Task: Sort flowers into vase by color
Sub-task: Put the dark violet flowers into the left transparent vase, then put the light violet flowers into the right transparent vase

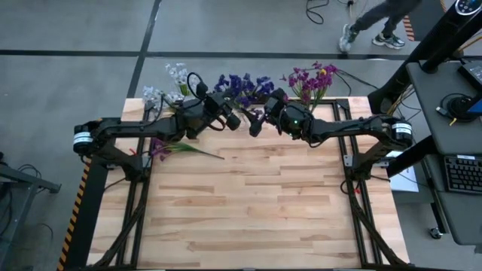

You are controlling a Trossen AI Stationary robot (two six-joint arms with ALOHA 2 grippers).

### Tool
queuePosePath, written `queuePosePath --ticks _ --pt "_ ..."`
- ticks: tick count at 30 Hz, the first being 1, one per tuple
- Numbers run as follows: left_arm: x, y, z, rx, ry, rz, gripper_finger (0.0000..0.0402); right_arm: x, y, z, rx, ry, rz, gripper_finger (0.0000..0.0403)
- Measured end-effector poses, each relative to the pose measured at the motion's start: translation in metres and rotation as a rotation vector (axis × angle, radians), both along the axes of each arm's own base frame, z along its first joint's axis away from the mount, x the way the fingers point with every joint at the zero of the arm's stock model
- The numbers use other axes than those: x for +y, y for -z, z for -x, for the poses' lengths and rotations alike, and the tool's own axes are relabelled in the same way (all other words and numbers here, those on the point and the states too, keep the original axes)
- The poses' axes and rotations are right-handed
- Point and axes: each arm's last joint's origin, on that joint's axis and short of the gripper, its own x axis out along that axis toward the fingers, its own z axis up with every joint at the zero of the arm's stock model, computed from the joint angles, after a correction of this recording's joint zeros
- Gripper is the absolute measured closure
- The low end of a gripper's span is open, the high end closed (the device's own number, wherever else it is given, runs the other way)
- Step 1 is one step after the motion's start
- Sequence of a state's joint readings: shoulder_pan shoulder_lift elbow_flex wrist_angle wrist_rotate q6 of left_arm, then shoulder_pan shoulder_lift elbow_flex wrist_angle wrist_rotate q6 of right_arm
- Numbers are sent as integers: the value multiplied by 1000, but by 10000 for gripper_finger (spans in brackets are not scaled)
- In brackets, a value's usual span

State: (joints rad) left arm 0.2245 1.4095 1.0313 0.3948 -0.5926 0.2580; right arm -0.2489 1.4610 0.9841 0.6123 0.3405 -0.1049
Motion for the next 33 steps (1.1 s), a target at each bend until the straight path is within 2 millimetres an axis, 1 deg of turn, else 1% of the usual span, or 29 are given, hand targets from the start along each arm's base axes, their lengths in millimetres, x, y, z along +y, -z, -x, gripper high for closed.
queuePosePath --ticks 4,10,18,24,27,33 --pt "-6 -6 9 20 12 18 321 2 -11 5 35 -2 -46 60" --pt "-22 -17 25 54 54 31 305 4 -25 8 106 -3 -93 60" --pt "-42 -25 45 126 114 50 301 9 -48 13 176 -10 -136 60" --pt "-68 -29 63 181 206 70 301 12 -62 22 228 -5 -180 60" --pt "-83 -24 70 256 262 94 301 14 -70 28 241 -5 -187 60" --pt "-118 -6 79 404 380 176 301 19 -90 44 226 -11 -182 60"
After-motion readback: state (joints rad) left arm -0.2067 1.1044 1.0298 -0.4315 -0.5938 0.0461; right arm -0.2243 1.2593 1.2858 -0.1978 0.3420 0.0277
